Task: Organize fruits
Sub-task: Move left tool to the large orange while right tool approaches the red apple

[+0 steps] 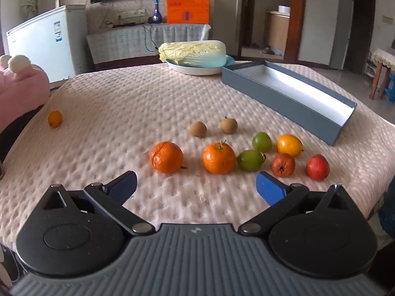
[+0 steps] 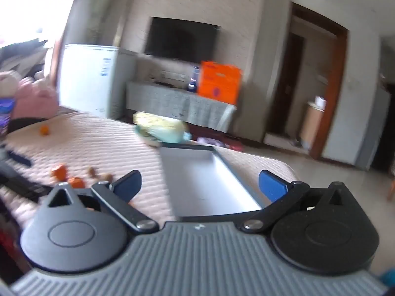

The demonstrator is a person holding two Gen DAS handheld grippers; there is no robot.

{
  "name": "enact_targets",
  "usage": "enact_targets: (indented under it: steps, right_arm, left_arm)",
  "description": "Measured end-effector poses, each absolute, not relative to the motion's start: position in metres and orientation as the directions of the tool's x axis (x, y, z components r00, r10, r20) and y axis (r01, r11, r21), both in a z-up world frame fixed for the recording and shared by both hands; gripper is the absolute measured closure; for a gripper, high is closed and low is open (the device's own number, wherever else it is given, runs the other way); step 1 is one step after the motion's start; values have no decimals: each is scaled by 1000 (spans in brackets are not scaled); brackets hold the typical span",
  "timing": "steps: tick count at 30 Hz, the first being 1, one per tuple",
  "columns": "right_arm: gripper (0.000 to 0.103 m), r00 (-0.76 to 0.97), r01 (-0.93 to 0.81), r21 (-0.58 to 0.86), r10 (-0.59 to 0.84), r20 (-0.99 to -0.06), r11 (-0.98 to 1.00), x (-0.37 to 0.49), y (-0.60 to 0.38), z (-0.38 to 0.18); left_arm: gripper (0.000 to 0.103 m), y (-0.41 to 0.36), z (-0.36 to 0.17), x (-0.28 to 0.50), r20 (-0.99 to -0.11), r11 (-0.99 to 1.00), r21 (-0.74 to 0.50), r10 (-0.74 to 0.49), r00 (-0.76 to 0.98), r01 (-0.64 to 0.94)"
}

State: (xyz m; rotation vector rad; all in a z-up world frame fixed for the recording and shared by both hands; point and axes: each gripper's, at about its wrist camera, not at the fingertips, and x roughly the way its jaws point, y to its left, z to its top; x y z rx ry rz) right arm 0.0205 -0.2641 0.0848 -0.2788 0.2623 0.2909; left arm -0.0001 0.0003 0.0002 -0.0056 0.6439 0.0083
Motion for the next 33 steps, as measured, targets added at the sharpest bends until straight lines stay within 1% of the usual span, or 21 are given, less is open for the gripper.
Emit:
enact_targets:
  steps: [3, 7, 8, 9, 10, 11, 12, 14, 17, 22, 23, 25, 26, 29, 31, 33]
  right_arm:
    - [0, 882, -410, -279, 300, -362, 868, 14, -245, 73]
    - [0, 833, -460, -255, 314, -455, 851, 26, -229, 67]
    - [2, 828, -463, -251, 313, -466, 850, 27, -234, 64]
    - [11, 826, -460, -248, 309, -471, 853, 26, -236, 62]
    - [16, 824, -457, -238, 307, -477, 857, 28, -239, 60]
    - [26, 819, -452, -223, 303, -487, 863, 29, -240, 61]
    - [29, 812, -448, -206, 300, -500, 870, 31, -243, 59]
    - [30, 782, -461, -152, 320, -535, 874, 36, -246, 55]
    - [30, 754, -490, -99, 364, -547, 866, 42, -244, 53]
    - [30, 711, -500, -30, 390, -585, 866, 60, -236, 49]
    - [30, 702, -495, -5, 397, -591, 869, 65, -234, 48]
    - [34, 682, -480, 39, 401, -611, 876, 73, -231, 45]
    - [38, 673, -473, 52, 398, -624, 880, 76, -230, 42]
    - [38, 659, -465, 46, 381, -648, 884, 81, -223, 34]
    - [38, 652, -469, 28, 367, -664, 883, 80, -219, 29]
    - [39, 641, -476, 10, 356, -680, 879, 80, -217, 27]
  left_arm:
    - [0, 1, -2, 1, -606, 1000, -2, 16, 795, -22]
    - [0, 2, -1, -5, -601, 1000, 14, 16, 799, -9]
    - [0, 2, 0, -5, -600, 1000, 13, 10, 800, -3]
    - [0, 0, 1, -4, -600, 1000, 12, 4, 800, 3]
    - [0, 0, 1, -4, -598, 1000, 7, -4, 802, 10]
    - [0, 1, -1, -3, -590, 1000, -8, -19, 807, 18]
    - [0, 2, -1, -4, -588, 1000, -16, -31, 808, 27]
    - [0, 1, 0, -5, -591, 999, -32, -54, 805, 43]
    - [0, 1, -2, -3, -604, 998, -36, -65, 794, 55]
    - [0, 7, -2, 13, -650, 1000, -18, -10, 760, -3]
    - [0, 9, -3, 18, -675, 1000, -1, 10, 738, -14]
    - [0, 13, -6, 24, -681, 999, 18, 38, 731, -34]
    - [1, 15, -6, 26, -681, 999, 20, 43, 731, -40]
    - [7, 22, -11, 33, -678, 998, 32, 57, 733, -48]
    - [12, 27, -17, 37, -683, 997, 47, 77, 727, -61]
    - [21, 33, -19, 40, -682, 995, 66, 99, 725, -74]
